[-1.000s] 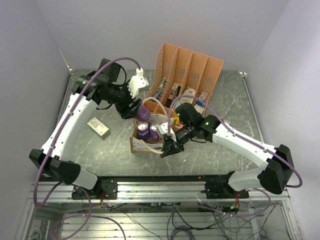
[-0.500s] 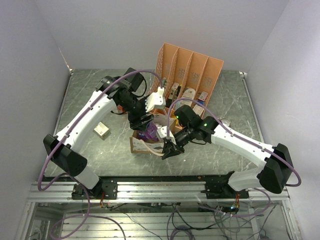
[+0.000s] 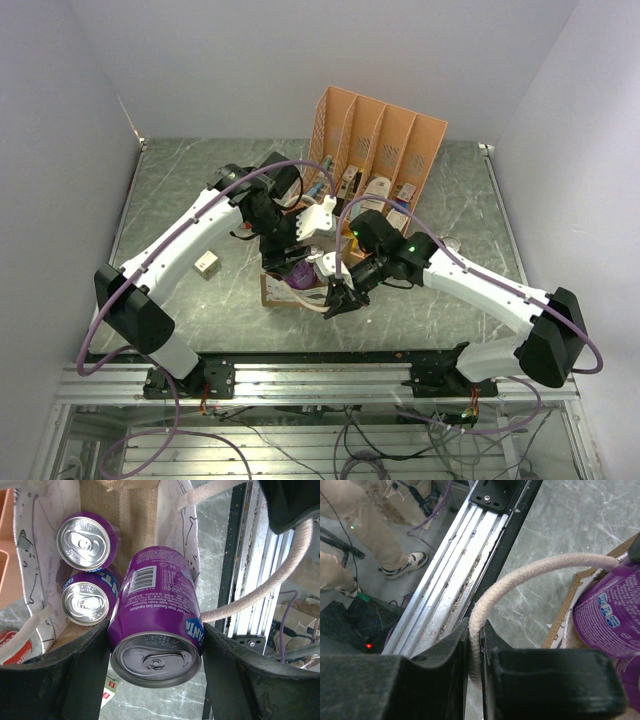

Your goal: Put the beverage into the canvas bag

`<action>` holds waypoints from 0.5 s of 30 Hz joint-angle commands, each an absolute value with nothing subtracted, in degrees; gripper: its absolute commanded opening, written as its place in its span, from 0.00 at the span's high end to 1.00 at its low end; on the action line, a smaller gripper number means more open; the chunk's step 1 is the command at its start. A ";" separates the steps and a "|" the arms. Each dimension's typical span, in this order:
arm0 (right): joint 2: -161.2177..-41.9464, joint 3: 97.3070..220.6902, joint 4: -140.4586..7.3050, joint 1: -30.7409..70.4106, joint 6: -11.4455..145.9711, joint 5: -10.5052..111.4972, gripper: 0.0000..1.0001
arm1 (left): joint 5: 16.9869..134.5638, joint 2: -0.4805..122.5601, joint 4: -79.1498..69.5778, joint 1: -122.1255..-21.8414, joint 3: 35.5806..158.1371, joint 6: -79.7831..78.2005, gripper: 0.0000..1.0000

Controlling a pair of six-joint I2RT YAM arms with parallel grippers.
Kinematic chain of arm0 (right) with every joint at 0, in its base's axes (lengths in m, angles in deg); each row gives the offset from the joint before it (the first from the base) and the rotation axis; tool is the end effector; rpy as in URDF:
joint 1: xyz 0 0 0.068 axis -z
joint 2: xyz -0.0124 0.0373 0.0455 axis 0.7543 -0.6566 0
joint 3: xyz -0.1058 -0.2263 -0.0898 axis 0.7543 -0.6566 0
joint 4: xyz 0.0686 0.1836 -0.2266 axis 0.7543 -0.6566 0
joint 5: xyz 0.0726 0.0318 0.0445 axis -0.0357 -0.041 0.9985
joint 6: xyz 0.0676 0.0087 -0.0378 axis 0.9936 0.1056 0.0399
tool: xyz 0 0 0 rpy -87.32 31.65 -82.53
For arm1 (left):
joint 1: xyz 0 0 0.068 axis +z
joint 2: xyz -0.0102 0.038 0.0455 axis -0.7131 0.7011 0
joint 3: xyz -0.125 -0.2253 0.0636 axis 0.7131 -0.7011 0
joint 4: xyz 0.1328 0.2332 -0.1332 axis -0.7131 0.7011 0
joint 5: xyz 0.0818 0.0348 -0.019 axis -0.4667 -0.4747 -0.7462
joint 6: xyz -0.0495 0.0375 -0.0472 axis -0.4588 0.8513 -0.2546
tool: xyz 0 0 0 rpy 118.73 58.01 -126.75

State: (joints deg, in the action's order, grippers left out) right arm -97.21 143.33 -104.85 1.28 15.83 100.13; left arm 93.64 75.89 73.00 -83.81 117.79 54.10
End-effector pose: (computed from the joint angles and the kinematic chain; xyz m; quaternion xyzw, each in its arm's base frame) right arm 0.1698 0.2697 0.2475 -0.7028 0.4787 0.4646 0.2471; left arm 0.2506 -0.2355 0.3160 0.6552 0.7069 -0.2170 0.1549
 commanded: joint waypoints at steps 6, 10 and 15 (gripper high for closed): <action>-92.75 141.08 -103.78 4.16 15.67 102.68 0.80 | 90.52 74.30 66.87 -86.63 114.40 53.51 0.93; -89.70 140.28 -103.11 8.36 16.58 104.30 0.76 | 88.47 74.38 66.02 -87.62 113.37 54.04 0.93; -87.07 139.39 -102.76 12.92 16.98 106.73 0.70 | 86.30 74.70 65.70 -89.14 112.12 56.21 0.93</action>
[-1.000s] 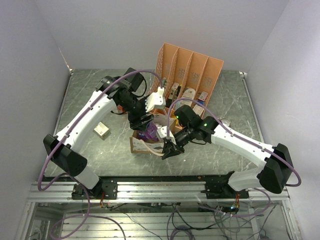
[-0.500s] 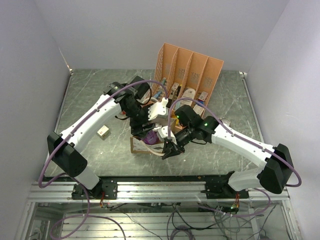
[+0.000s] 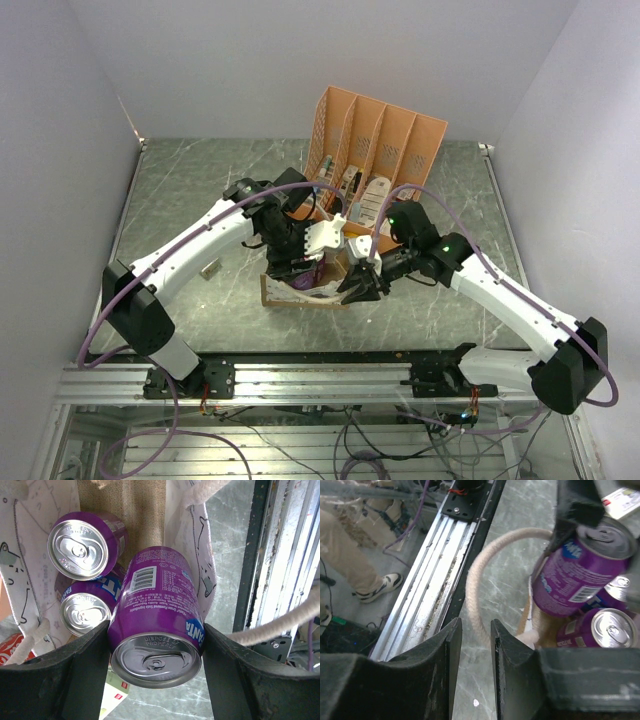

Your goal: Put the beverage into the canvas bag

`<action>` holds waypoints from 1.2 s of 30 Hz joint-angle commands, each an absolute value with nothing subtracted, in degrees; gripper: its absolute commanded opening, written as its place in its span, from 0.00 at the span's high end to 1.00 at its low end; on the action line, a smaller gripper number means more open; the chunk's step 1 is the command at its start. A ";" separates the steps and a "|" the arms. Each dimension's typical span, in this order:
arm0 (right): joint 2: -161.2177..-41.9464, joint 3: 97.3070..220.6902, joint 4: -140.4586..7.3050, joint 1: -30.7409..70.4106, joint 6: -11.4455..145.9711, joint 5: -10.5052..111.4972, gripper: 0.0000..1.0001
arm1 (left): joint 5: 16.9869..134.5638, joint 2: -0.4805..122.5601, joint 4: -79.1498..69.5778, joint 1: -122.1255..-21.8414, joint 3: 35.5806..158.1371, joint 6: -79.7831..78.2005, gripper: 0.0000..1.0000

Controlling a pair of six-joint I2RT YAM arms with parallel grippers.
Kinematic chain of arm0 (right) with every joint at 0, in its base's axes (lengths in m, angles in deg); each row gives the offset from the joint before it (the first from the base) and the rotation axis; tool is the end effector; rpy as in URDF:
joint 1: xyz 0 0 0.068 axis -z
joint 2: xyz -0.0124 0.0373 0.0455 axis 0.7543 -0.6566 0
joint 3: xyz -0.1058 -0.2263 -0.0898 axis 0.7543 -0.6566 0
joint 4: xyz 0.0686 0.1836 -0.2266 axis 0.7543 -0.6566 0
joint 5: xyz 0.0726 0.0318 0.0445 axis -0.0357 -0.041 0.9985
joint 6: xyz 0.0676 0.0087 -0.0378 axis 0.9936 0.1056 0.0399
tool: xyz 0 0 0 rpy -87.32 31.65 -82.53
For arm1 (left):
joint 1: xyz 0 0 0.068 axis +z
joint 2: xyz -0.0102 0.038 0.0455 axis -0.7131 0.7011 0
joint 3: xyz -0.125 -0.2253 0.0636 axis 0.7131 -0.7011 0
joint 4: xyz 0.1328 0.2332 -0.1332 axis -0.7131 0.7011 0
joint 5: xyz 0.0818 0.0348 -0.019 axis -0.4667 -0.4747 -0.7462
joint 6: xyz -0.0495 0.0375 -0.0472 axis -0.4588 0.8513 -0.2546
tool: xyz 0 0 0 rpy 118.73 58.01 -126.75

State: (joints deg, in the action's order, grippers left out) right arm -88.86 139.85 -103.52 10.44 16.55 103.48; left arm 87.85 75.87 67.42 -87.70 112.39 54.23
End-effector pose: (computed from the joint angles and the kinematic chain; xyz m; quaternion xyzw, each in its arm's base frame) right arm 0.1880 0.2238 0.2708 -0.6651 0.4938 0.4588 0.3212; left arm 0.2432 -0.2520 0.2869 0.6810 0.6955 -0.1729 0.1504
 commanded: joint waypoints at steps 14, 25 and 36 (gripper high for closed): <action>-83.54 138.36 -102.66 19.70 17.47 107.13 0.60 | 83.30 76.33 63.12 -90.42 111.86 54.65 0.93; -82.66 137.60 -102.42 22.23 17.47 106.78 0.60 | 80.91 78.04 60.54 -90.40 109.11 48.48 0.89; -83.09 137.07 -101.52 22.76 18.06 106.60 0.60 | 79.43 78.35 56.43 -90.46 105.46 46.39 0.86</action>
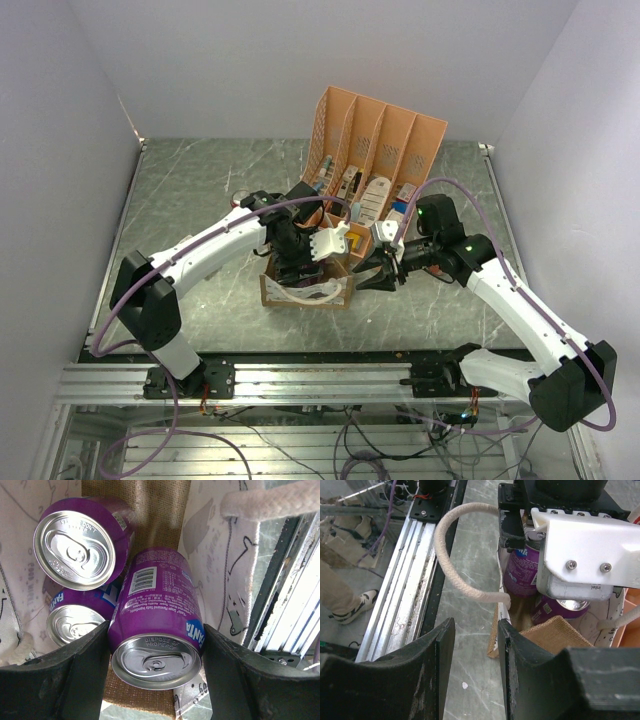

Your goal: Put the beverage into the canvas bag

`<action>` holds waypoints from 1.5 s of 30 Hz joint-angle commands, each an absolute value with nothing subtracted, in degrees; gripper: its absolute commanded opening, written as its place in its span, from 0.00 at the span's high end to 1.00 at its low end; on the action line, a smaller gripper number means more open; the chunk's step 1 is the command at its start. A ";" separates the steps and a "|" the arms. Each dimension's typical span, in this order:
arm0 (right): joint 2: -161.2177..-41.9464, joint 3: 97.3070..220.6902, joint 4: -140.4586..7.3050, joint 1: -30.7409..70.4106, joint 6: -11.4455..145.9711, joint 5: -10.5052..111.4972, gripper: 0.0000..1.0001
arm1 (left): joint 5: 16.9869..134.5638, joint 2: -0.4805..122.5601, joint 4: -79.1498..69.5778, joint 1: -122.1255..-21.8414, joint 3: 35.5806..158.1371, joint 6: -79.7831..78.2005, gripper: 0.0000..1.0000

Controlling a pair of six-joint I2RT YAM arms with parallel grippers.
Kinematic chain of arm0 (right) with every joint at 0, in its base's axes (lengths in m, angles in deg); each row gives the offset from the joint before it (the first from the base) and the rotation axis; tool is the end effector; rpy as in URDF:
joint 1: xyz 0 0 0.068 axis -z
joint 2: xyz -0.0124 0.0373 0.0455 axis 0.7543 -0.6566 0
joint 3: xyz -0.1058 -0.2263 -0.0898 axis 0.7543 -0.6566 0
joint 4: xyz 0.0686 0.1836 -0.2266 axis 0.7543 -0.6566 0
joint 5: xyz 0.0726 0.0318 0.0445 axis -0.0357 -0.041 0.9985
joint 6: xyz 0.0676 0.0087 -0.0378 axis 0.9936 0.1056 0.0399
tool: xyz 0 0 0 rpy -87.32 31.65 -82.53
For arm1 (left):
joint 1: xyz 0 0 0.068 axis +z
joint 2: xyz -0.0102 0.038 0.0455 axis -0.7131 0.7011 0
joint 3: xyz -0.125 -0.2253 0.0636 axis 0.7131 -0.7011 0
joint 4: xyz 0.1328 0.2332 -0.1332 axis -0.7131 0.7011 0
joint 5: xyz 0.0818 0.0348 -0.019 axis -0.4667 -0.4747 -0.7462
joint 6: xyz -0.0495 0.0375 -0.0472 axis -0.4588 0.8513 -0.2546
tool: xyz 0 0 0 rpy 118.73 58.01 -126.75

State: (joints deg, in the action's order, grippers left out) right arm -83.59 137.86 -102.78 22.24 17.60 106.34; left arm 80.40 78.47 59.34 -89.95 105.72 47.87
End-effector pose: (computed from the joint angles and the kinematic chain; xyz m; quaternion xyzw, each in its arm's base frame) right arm 0.2125 0.1737 0.2850 -0.6128 0.5323 0.4367 0.3878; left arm 0.2486 -0.2648 0.2364 0.6545 0.7347 -0.1199 0.1323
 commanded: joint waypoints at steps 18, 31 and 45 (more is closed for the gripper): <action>-82.21 135.84 -100.69 23.40 18.94 106.31 0.59 | 77.19 79.79 53.71 -91.71 101.81 46.73 0.72; -81.89 135.31 -100.38 23.56 19.22 106.21 0.59 | 76.41 80.39 51.50 -91.80 98.79 45.11 0.57; -81.80 134.96 -100.17 23.74 19.23 105.98 0.59 | 75.30 79.85 51.15 -91.72 97.67 44.53 0.48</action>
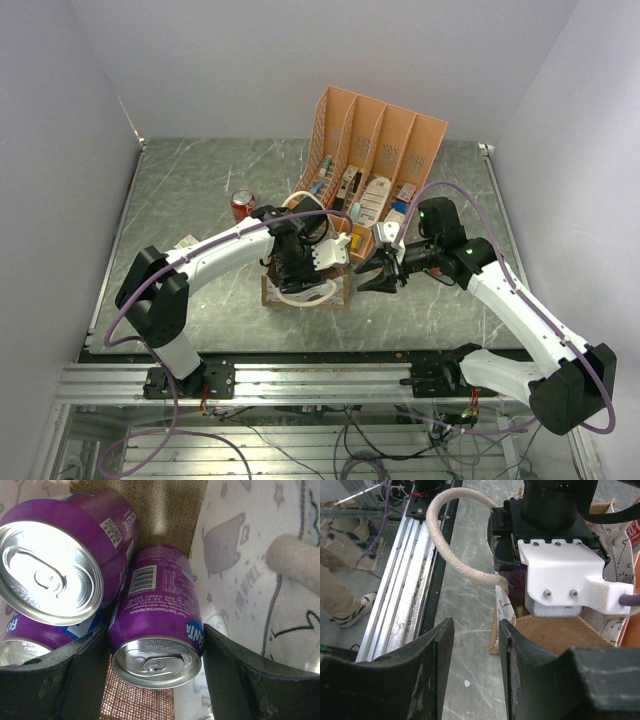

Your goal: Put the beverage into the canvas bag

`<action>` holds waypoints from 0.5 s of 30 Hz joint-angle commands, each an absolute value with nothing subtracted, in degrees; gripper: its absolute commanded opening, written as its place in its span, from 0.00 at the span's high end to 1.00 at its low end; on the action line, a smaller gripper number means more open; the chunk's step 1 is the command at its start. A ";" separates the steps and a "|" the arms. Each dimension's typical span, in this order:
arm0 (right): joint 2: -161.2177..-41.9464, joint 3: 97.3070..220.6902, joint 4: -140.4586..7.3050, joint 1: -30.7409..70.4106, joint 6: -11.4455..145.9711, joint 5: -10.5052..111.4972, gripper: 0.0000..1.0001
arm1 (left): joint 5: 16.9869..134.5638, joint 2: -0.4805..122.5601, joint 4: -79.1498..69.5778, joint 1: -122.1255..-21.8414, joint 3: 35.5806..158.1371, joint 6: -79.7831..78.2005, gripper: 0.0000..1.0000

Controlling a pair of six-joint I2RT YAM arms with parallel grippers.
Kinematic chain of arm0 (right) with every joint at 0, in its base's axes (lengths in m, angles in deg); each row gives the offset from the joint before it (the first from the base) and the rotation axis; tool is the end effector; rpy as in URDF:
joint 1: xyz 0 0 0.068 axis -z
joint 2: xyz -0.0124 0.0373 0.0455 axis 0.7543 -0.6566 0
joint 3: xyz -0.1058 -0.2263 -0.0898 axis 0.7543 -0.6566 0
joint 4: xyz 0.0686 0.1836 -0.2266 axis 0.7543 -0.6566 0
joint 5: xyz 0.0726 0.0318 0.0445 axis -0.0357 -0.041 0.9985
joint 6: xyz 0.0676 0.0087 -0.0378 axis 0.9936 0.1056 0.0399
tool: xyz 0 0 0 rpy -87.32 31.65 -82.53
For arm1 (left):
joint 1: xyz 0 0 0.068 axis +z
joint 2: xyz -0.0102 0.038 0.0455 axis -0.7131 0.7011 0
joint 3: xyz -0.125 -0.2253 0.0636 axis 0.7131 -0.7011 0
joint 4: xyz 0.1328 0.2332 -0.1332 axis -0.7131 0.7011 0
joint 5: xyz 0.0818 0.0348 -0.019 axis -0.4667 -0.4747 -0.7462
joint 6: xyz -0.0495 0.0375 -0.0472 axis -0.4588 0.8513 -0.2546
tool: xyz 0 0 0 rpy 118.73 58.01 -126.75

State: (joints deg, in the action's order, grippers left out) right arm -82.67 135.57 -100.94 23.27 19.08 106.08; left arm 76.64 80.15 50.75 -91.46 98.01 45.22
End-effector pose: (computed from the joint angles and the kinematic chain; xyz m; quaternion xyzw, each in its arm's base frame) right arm 0.2133 0.1686 0.2765 -0.6020 0.5447 0.4351 0.3893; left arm 0.2460 -0.2698 0.1870 0.6458 0.7476 -0.0919 0.1247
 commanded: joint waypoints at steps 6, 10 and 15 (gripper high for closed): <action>-81.85 134.87 -100.06 23.74 19.23 105.96 0.59 | 75.57 79.50 51.27 -91.80 97.50 44.01 0.42; -82.00 134.78 -99.95 23.82 19.23 105.95 0.59 | 75.47 78.95 51.22 -91.76 97.49 43.92 0.40; -82.04 134.61 -99.72 23.91 19.08 105.73 0.59 | 75.20 78.40 50.93 -91.80 97.54 43.50 0.36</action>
